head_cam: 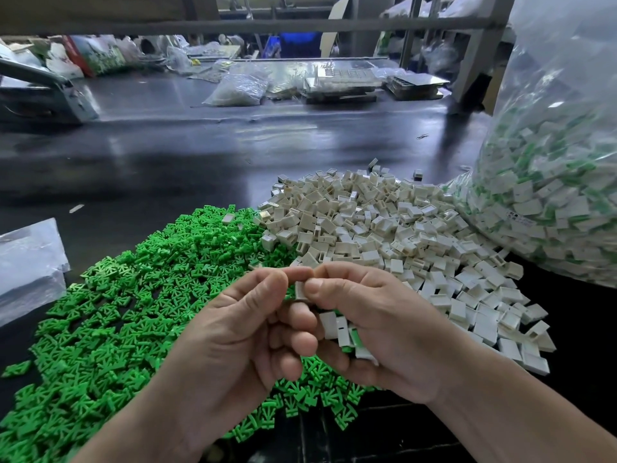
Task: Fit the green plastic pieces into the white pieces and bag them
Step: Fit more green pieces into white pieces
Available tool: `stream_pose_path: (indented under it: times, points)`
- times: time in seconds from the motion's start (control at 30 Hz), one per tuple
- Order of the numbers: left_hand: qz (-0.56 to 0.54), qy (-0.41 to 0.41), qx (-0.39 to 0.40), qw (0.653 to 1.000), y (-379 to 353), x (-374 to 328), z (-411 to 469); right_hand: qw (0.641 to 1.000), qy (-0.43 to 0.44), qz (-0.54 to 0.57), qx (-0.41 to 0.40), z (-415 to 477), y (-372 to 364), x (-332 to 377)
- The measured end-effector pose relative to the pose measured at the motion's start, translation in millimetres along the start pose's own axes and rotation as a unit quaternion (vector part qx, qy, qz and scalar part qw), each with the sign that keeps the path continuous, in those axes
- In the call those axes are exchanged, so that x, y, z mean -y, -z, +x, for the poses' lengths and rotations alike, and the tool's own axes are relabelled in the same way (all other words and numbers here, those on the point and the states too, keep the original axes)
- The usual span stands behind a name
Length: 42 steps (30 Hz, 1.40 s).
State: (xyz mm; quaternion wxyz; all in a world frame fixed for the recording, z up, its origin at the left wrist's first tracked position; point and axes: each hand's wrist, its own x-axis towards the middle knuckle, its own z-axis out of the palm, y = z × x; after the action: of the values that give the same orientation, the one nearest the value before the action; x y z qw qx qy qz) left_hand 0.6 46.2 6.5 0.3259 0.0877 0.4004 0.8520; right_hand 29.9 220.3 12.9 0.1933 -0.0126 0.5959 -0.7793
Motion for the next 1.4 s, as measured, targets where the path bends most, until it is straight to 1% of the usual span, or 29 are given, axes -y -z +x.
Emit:
stream_pose_path:
  times: [0.1,0.23,0.33,0.43,0.53,0.63,0.77,1.13,1.23,1.4]
  points:
    - [-0.009,0.017,-0.007,1.000,1,-1,0,1.000,-0.005,-0.015,-0.010,0,0,1]
    - [0.003,0.029,-0.016,0.999,3,-1,0,1.000,-0.003,-0.022,-0.001,-1,-3,1]
    - [0.000,0.013,-0.022,1.000,2,4,1,1.000,-0.003,-0.030,-0.010,0,-4,-1]
    - [-0.018,-0.009,-0.010,1.000,-1,8,1,0.999,0.011,-0.027,-0.013,1,-3,-1]
    - [-0.011,-0.019,0.002,1.000,-2,7,2,0.999,0.019,-0.022,-0.016,0,-3,0]
    - [-0.001,-0.024,-0.006,1.000,-2,7,2,0.999,0.019,-0.036,-0.027,0,-3,-2]
    - [0.005,-0.032,-0.015,0.999,-1,9,2,0.999,0.023,-0.041,-0.021,1,-5,-1]
    - [0.021,-0.045,-0.031,0.998,-4,8,2,0.999,0.033,-0.023,-0.012,1,-6,-2]
    - [0.027,-0.058,-0.048,0.997,-8,11,2,0.999,0.033,-0.032,-0.016,1,-6,-2]
    - [0.049,-0.076,-0.050,0.995,-8,12,4,0.999,0.031,0.008,-0.024,2,-4,-3]
